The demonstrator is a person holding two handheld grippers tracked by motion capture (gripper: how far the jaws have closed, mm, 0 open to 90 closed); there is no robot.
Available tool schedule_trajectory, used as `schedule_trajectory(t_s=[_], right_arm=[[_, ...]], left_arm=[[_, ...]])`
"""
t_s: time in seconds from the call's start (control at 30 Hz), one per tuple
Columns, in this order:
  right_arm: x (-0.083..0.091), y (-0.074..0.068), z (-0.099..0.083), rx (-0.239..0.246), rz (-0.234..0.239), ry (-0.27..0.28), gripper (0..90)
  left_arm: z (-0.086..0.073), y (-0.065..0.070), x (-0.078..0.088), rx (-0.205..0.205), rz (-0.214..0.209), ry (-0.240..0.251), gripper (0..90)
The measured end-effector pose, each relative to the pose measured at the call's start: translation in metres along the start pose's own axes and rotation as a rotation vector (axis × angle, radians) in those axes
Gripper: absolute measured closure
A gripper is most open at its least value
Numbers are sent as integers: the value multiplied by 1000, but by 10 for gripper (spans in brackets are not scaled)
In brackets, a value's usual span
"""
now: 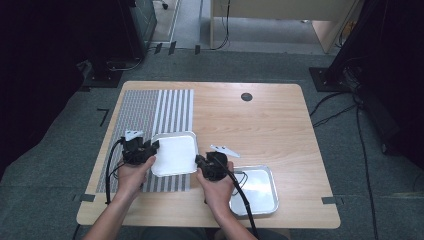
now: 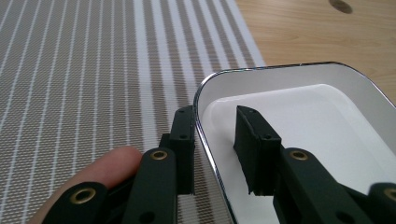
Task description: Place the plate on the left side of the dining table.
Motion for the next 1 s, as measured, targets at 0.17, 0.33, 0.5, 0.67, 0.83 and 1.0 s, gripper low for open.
schedule_trajectory(t_s=[0.17, 0.33, 0.5, 0.67, 0.83, 1.0], right_arm=[[-20, -12, -2, 19, -9, 2, 883], [-37, -24, -4, 19, -20, 6, 883], [-52, -33, -5, 23, -17, 11, 879], [-68, -41, -7, 13, -27, -1, 871], [-83, -51, -6, 30, -36, -8, 861], [-96, -55, -6, 33, -45, 2, 859]], left_arm=[[1, -20, -7, 32, 35, 2, 696], [4, -36, -13, 43, 70, 4, 696], [9, -50, -21, 52, 91, 2, 695], [9, -66, -35, 72, 117, -5, 698], [10, -82, -48, 100, 134, -17, 700], [17, -91, -56, 82, 155, -19, 715]])
Point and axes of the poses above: each handheld gripper's, and its own axes: x roughly backward along the jaws, z roughly out of its top, y roughly to its right, the point moved 6 cm from there along -x, roughly forward along the jaws, and after that the axes turned 1 degree about -z, right-handed, at the moved point
